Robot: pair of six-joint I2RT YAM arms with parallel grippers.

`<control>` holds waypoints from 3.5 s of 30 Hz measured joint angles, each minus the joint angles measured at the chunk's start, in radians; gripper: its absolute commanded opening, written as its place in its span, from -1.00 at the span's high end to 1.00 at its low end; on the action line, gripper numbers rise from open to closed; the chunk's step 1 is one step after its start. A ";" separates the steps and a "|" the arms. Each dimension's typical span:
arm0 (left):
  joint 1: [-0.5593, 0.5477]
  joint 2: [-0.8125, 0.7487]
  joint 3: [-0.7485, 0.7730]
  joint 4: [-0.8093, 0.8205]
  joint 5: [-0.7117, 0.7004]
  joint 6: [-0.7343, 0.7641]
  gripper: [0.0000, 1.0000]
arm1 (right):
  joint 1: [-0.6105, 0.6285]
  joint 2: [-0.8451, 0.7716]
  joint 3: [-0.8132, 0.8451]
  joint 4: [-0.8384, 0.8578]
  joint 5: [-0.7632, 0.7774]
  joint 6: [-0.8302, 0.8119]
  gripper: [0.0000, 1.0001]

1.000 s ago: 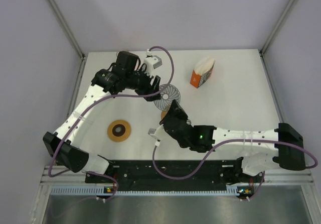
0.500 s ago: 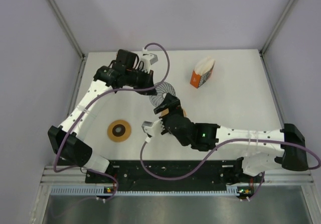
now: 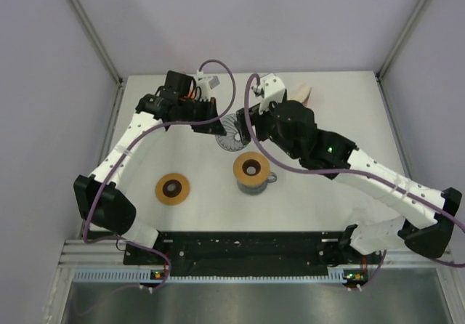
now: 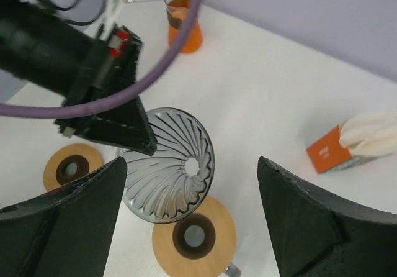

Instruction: Place the coffee filter in the dripper

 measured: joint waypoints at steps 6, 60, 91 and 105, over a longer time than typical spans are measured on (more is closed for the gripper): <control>0.000 -0.023 -0.040 0.019 0.010 -0.041 1.00 | -0.160 0.080 0.000 -0.090 -0.122 0.264 -0.29; -0.130 0.042 -0.153 0.115 0.064 -0.082 1.00 | -0.357 0.145 -0.256 -0.154 -0.578 0.437 1.00; -0.143 0.114 -0.185 0.138 0.027 -0.011 1.00 | -0.389 0.172 -0.421 0.084 -0.633 0.403 1.00; -0.118 0.233 -0.099 0.063 0.104 0.008 1.00 | -0.410 0.181 -0.439 0.116 -0.647 0.435 1.00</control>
